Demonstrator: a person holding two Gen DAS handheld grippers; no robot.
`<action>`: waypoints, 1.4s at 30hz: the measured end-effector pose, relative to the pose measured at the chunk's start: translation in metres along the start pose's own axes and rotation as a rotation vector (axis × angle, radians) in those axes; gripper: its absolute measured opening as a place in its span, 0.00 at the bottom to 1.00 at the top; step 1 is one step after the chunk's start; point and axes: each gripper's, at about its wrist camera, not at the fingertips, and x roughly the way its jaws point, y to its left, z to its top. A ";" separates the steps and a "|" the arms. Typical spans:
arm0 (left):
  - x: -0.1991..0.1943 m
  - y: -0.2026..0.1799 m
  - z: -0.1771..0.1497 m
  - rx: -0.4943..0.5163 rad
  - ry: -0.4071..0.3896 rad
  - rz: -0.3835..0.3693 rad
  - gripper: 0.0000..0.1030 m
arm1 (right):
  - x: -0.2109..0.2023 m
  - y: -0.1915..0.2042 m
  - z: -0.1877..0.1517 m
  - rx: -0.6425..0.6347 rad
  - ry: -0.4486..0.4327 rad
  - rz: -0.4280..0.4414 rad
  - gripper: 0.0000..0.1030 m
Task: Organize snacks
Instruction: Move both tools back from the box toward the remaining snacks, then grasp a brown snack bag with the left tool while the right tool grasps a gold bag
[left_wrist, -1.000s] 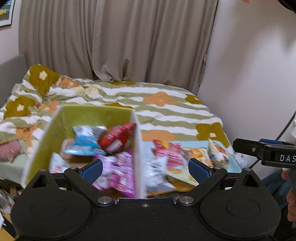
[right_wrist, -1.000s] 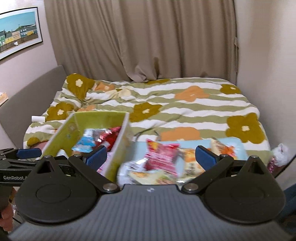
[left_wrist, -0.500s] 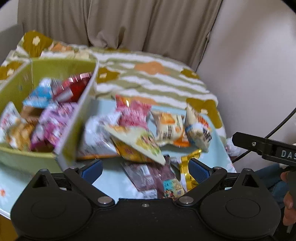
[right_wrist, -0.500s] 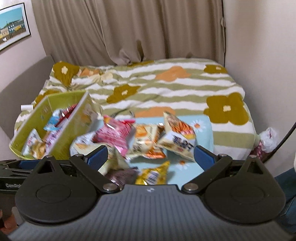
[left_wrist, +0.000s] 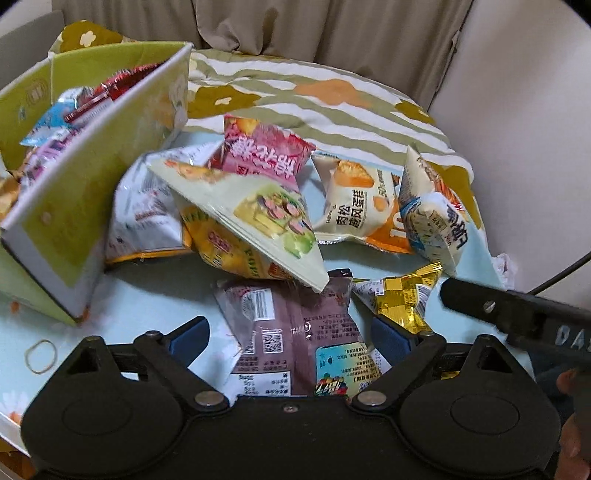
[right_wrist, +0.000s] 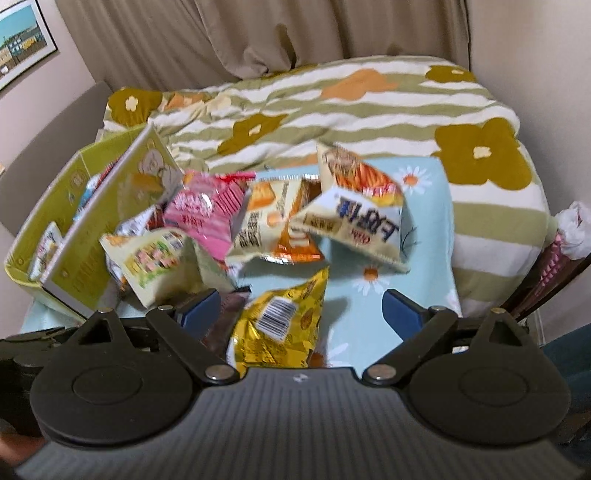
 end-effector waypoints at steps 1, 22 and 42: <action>0.005 -0.001 -0.001 0.007 0.005 0.011 0.90 | 0.005 -0.001 -0.002 0.001 0.008 0.001 1.00; 0.005 0.016 -0.020 0.011 0.018 0.021 0.70 | 0.055 -0.002 -0.011 0.068 0.176 0.144 0.90; -0.035 0.046 -0.025 -0.027 -0.030 0.042 0.69 | 0.063 0.010 -0.009 -0.008 0.150 0.038 0.50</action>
